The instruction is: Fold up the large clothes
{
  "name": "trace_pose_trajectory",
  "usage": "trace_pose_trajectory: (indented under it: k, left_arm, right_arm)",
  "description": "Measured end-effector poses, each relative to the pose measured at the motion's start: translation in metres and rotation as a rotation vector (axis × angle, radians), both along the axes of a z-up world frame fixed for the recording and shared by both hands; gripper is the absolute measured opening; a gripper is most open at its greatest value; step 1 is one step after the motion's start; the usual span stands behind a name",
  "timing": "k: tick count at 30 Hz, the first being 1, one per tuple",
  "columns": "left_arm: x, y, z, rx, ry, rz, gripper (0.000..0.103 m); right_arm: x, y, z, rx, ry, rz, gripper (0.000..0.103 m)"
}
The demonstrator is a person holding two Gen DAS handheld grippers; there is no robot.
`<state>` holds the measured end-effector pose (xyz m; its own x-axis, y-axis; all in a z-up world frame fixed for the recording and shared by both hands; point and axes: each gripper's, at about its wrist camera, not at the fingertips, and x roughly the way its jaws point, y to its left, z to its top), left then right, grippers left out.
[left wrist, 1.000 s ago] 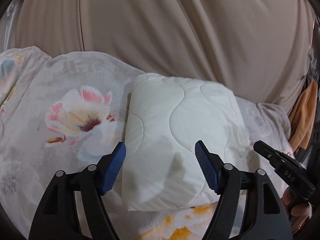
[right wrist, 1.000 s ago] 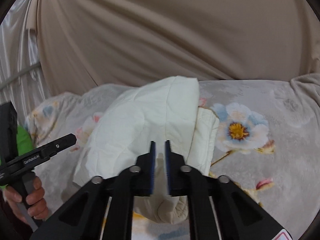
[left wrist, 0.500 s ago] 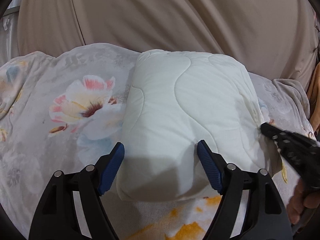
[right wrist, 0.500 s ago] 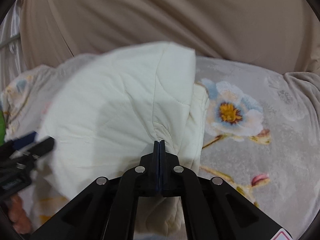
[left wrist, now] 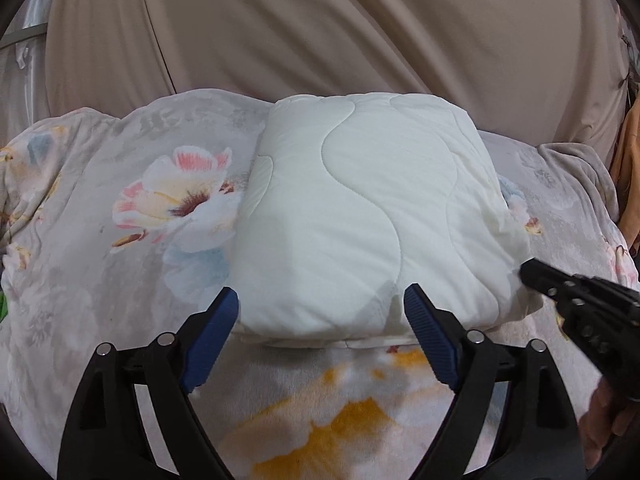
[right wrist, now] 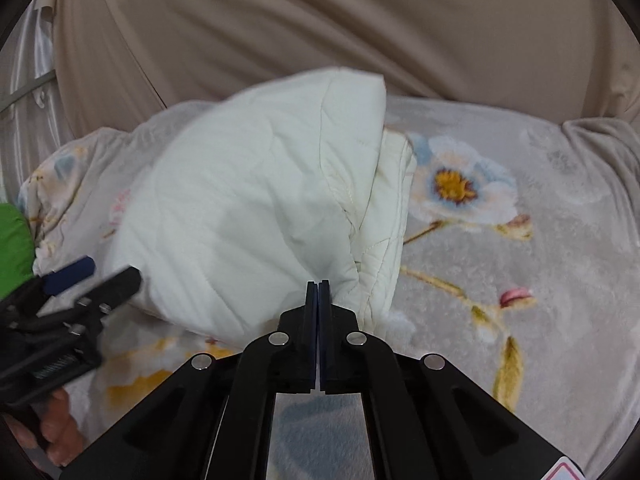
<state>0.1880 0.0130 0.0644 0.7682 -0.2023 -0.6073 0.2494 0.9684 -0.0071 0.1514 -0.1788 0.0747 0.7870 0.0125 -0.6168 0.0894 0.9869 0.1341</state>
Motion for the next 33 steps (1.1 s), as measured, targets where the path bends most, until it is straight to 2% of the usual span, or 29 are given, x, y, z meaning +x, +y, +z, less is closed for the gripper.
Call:
trace_pose_trajectory:
  k: [5,8,10,12,17,24,33]
  left_arm:
    - [-0.016,-0.006,-0.009,0.027,-0.017,0.009,0.087]
    - [-0.027,-0.008,-0.013,0.032,-0.036,0.023,0.09]
    - [-0.034,-0.007,-0.018,0.036,-0.042,0.038,0.092]
    - [-0.04,-0.006,-0.023,0.035,-0.041,0.043,0.092]
    - [-0.054,-0.007,-0.038,0.057,-0.049,0.078,0.092]
    - [-0.063,-0.015,-0.043,0.086,-0.066,0.075,0.092]
    - [-0.06,-0.017,-0.047,0.101,-0.047,0.079,0.092]
  right_arm:
    - [-0.029,0.008,-0.002,-0.055,-0.026,-0.063,0.013]
    - [-0.044,0.009,-0.011,-0.054,-0.038,-0.1,0.02]
    - [-0.052,0.009,-0.018,-0.051,-0.039,-0.116,0.026]
    - [-0.059,0.008,-0.025,-0.058,-0.039,-0.132,0.037]
    - [-0.07,0.018,-0.041,-0.073,-0.033,-0.152,0.045]
    - [-0.069,0.033,-0.049,-0.11,-0.022,-0.141,0.051]
    - [-0.066,0.035,-0.053,-0.107,0.0,-0.136,0.052]
